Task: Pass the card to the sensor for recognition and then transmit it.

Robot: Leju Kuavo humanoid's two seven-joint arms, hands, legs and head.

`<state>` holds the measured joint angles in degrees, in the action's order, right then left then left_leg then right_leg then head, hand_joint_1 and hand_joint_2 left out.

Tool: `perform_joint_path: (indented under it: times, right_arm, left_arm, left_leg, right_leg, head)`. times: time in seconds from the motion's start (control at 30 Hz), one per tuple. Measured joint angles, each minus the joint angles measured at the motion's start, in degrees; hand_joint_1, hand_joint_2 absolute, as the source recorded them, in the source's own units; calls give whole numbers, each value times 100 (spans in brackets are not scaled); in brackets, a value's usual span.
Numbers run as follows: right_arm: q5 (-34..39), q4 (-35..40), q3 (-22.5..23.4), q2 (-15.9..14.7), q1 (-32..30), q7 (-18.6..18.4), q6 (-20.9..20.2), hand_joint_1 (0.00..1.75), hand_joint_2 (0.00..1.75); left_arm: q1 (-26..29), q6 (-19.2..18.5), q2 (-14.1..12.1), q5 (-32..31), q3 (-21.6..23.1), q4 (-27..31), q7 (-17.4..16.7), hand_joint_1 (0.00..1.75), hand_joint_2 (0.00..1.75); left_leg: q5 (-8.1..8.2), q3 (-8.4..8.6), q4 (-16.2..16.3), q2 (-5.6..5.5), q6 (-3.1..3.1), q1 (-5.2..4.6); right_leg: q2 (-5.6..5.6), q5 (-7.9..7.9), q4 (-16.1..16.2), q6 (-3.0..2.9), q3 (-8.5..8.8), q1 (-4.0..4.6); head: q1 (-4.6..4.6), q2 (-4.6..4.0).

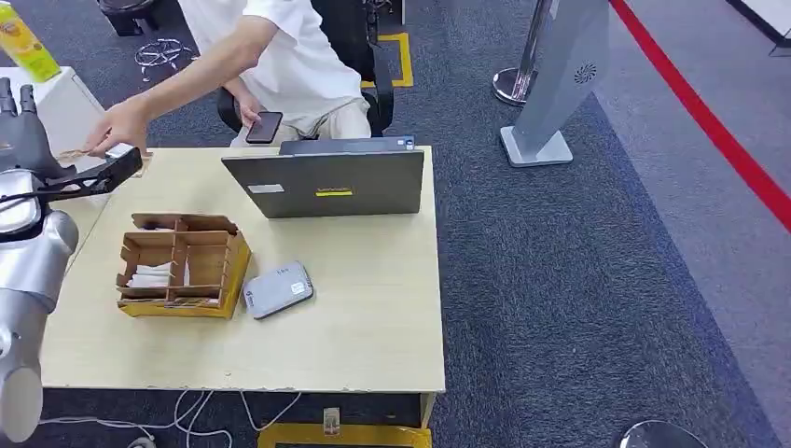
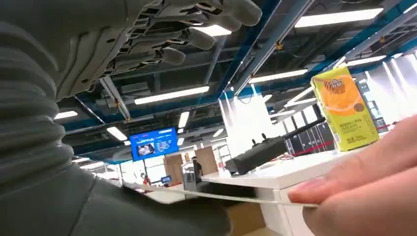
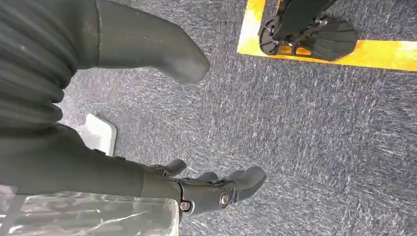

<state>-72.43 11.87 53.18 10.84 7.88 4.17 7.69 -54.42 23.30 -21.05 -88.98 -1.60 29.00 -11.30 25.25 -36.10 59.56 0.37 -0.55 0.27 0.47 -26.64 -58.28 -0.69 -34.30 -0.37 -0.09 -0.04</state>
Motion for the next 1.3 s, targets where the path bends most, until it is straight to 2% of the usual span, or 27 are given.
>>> perform_joint_path:
  times: [1.03,1.1,1.2,1.3]
  right_arm:
    - [-4,-2,0,0,-1,-15,-33,0,175]
    - [0,-2,0,0,-1,-15,-33,0,175]
    - [55,-2,2,0,-4,2,-33,0,175]
    - [125,0,11,0,-42,7,-22,0,175]
  left_arm:
    - [-138,112,4,4,98,-269,105,175,175]
    - [-113,322,4,94,98,-269,285,175,175]
    - [24,672,26,477,96,-238,827,175,175]
    - [504,800,158,953,96,259,1340,175,175]
  left_leg:
    - [0,-1,0,0,0,0]
    - [0,-2,0,-1,0,0]
    - [0,-1,0,-2,0,-1]
    - [1,-1,0,-2,2,-3]
  right_leg:
    - [-1,0,-1,0,1,0]
    - [-1,0,-1,0,1,0]
    - [-2,0,0,0,0,-1]
    - [-2,-1,1,1,1,-2]
  head:
    - [0,0]
    - [0,0]
    - [0,0]
    - [2,0]
